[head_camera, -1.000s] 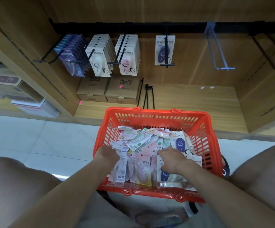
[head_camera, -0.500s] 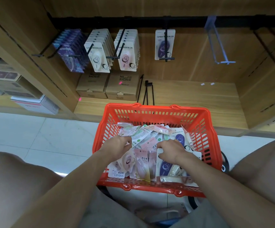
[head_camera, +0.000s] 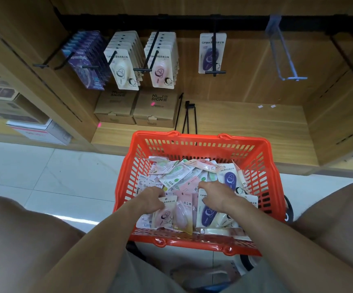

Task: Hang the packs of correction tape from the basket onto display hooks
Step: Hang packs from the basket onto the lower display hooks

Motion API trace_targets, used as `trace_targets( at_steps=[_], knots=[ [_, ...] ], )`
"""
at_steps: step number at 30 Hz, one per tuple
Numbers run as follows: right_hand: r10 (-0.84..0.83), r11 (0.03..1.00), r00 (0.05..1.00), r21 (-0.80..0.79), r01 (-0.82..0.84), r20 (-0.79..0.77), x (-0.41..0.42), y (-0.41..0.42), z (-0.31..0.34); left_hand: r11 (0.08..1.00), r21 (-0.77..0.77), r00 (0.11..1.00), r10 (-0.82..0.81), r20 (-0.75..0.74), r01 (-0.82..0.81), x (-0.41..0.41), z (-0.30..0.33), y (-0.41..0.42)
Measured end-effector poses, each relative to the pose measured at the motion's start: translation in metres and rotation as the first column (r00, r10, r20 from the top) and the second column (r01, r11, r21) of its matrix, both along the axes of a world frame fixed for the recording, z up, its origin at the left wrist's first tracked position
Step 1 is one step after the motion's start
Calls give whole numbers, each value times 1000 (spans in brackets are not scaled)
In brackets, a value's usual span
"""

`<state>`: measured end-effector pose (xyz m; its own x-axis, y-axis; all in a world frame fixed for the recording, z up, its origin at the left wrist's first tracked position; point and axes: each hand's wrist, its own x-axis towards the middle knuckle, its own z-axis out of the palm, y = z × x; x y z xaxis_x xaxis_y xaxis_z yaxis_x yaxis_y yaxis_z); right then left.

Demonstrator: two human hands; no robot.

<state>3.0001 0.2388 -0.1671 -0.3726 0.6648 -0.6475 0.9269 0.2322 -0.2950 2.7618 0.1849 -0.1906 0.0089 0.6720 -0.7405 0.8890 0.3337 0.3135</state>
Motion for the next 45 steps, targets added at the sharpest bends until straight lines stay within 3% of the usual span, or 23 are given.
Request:
trace_targets(
  at_steps=[4, 9, 13, 19, 22, 25, 33, 38, 45],
  knots=[
    [-82, 996, 995, -34, 80, -49, 4, 6, -3, 988, 93, 979, 106, 175, -123, 0, 0, 5],
    [-134, 989, 988, -66, 129, -75, 4, 14, -1, 918, -8, 821, 357, 446, -395, 3, 10, 8],
    [-150, 987, 985, -76, 143, -84, 4, 16, 0, 901, -119, 781, 422, 461, -416, 15, 3, 0],
    [-53, 985, 992, -167, 33, -117, -2, 15, 12, 909, -232, 774, 416, 477, -346, 23, 8, 6],
    [-98, 974, 986, -218, 67, -135, -2, 15, 17, 888, -260, 767, 459, 449, -379, 21, 6, 8],
    [-125, 967, 984, -237, 92, -130, 1, 16, 16, 881, -249, 752, 473, 460, -401, 24, 11, 12],
    [-93, 973, 990, -221, 68, -106, 6, 17, 9, 976, -165, 873, 204, 443, -144, 42, 5, 9],
    [-59, 982, 997, -180, 51, -40, 17, 20, 1, 973, -85, 878, 232, 419, -216, 31, 9, 7],
    [-57, 984, 998, -170, 53, -19, 17, 19, -4, 952, -117, 839, 306, 451, -284, 37, 10, 3]
  ],
)
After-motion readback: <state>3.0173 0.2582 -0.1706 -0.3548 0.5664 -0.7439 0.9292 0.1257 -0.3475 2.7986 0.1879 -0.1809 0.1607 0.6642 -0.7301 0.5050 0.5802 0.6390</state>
